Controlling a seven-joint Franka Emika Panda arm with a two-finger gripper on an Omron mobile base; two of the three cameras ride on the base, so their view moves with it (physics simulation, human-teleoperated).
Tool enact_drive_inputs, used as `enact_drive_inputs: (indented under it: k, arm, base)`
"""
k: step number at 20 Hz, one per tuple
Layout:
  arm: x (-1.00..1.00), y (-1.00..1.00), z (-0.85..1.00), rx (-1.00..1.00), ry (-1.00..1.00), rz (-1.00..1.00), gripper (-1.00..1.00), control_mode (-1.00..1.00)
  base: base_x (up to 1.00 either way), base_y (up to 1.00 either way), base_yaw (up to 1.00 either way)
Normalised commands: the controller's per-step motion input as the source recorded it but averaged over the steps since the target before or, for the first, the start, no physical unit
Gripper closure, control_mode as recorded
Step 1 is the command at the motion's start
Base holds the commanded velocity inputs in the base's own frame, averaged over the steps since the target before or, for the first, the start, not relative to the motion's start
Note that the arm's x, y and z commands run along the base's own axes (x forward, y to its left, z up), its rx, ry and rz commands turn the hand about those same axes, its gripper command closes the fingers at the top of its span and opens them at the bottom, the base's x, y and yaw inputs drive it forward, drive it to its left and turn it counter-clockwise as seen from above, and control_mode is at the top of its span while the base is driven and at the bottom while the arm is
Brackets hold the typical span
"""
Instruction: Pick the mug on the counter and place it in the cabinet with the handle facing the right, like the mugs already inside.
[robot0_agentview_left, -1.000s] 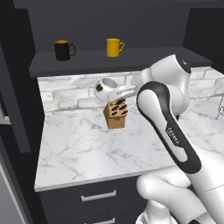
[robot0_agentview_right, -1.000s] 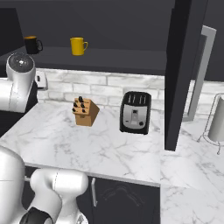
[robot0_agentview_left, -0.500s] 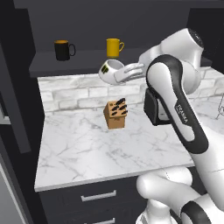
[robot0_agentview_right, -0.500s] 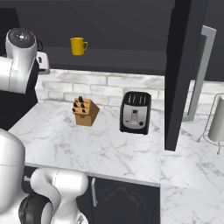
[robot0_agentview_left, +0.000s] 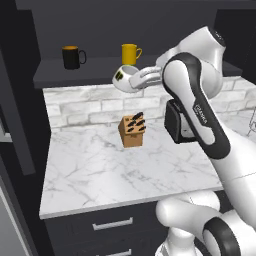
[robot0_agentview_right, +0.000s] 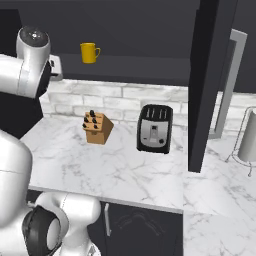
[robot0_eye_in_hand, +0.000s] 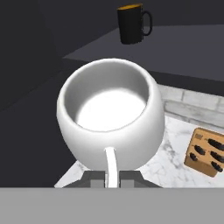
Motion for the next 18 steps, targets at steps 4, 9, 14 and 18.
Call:
enact_drive_inputs:
  k: [4, 9, 14, 18]
  arm:
    - [0.02, 0.00, -0.12, 0.00, -0.09, 0.00, 1.00, -1.00]
    - [0.09, 0.00, 0.00, 0.00, -0.07, 0.00, 1.00, -1.00]
    - [0.33, -0.02, -0.02, 0.02, -0.01, 0.00, 1.00, -1.00]
    - [0.47, -0.06, 0.00, 0.03, 0.00, 0.00, 1.00, -1.00]
  base:
    - [0.00, 0.00, 0.00]
    - [0.00, 0.00, 0.00]
    - [0.00, 0.00, 0.00]
    - [0.00, 0.00, 0.00]
